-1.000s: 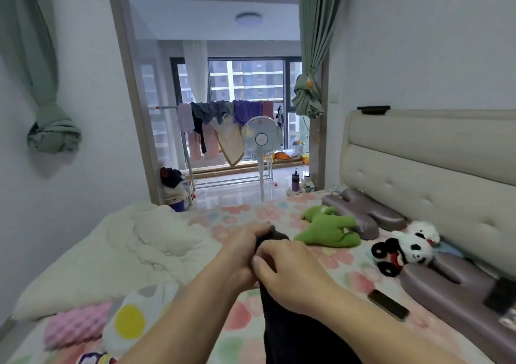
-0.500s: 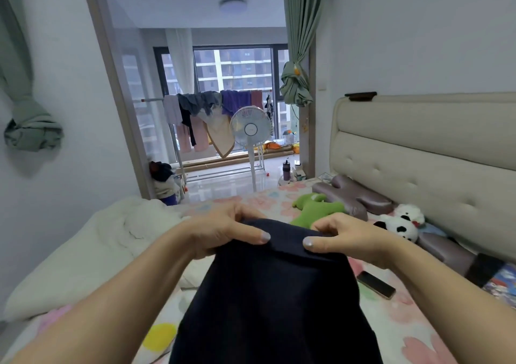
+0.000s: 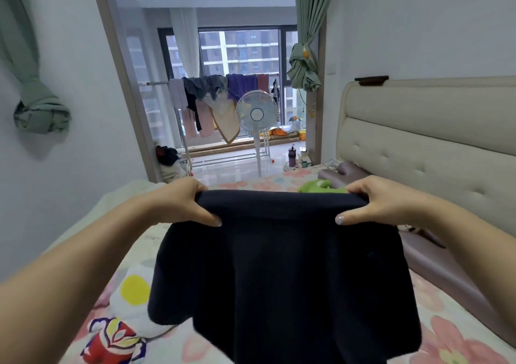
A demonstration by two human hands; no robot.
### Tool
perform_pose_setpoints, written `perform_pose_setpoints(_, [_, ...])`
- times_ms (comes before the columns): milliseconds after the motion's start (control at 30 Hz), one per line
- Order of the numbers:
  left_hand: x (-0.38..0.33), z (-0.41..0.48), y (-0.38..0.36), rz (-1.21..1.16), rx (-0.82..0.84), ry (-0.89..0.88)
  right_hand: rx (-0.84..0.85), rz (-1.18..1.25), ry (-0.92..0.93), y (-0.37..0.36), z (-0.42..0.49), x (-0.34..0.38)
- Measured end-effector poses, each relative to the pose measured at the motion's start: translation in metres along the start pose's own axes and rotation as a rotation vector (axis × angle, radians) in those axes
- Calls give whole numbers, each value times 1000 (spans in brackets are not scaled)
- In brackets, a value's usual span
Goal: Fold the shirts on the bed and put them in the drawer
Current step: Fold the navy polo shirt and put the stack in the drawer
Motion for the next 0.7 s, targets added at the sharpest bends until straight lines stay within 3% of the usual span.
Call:
perform_pose_setpoints(333, [24, 0, -18, -101, -238, -34, -405, -72, 99, 7, 1, -18])
perform_pose_setpoints(433, [28, 0, -20, 73, -379, 13, -613, -70, 190, 3, -6, -21])
perform_pose_setpoints(533, [31, -1, -19, 285, -487, 117, -802, -201, 90, 3, -6, -28])
perform_pose_setpoints(700, [42, -10, -11, 144, -667, 107, -836, -300, -39, -5, -4, -40])
Point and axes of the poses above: each hand's wrist, its own z-axis towards the middle knuckle, its own y-axis out of the back of the hand, x = y × z, the point moved 4 cm from there along z, towards the middle knuckle, and after that the axes turned 7 degrees about z, right-handed, at the moved point
